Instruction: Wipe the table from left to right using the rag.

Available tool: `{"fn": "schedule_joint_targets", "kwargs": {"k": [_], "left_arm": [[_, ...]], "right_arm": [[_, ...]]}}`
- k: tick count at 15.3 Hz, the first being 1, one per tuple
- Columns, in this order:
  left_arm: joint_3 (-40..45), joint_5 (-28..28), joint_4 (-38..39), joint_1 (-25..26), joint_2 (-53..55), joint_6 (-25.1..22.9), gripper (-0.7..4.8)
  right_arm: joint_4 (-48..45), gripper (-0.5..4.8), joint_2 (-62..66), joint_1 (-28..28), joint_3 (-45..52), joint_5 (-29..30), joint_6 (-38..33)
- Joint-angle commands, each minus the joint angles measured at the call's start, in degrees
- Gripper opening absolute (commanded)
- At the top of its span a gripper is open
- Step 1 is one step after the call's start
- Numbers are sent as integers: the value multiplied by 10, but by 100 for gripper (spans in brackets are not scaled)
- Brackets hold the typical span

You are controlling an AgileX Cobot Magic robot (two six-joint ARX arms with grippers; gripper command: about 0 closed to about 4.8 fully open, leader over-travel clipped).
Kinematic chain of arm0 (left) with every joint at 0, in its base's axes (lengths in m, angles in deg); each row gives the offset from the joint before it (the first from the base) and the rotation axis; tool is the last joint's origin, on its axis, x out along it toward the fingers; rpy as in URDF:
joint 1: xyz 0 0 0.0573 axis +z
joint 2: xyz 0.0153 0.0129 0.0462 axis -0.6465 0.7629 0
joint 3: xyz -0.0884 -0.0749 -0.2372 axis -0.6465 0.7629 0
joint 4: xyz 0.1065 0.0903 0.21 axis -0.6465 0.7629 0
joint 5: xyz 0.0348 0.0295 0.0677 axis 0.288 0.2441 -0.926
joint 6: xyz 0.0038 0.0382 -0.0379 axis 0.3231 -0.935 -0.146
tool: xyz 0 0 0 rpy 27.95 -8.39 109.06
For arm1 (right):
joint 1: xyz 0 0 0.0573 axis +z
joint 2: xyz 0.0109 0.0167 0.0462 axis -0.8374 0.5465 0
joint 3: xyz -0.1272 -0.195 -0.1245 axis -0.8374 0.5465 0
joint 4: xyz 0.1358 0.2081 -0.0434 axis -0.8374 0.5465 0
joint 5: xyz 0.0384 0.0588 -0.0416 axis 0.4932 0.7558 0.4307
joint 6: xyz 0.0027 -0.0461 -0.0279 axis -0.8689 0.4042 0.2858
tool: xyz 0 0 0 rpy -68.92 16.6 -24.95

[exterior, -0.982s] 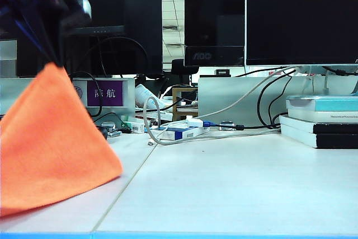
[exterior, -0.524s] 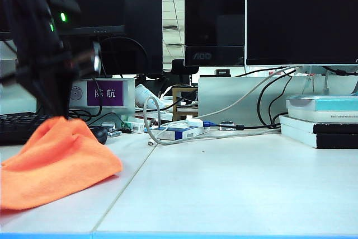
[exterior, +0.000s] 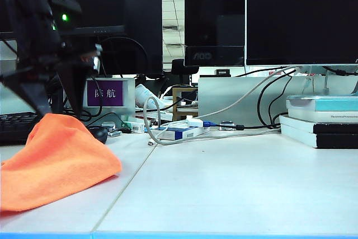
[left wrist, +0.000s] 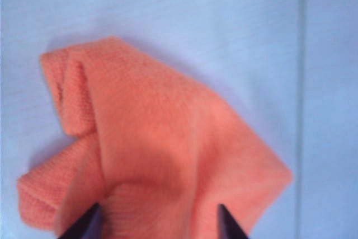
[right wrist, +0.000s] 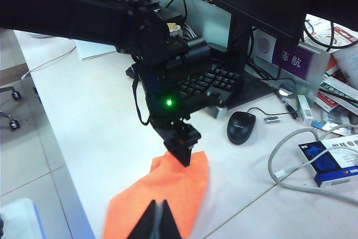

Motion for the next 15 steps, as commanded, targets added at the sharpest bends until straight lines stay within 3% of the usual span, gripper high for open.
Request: {"fn": "schedule_joint_targets", "kwargs": {"k": [1, 7, 11, 12, 15], "left_arm": [[-2, 13, -1, -1, -41, 8, 275], [-2, 31, -9, -1, -126, 7, 302], [-3, 97, -6, -1, -127, 7, 353], [-6, 97, 0, -1, -128, 7, 435], [-5, 66, 15, -4, -127, 5, 435]], "right_arm": [[-12, -1, -2, 1, -2, 3, 2], [-11, -1, 0, 1, -2, 3, 2], [-5, 0, 19, 1, -1, 15, 6], [-5, -1, 38, 1, -1, 22, 11], [-13, -1, 46, 1, -1, 23, 10]]}}
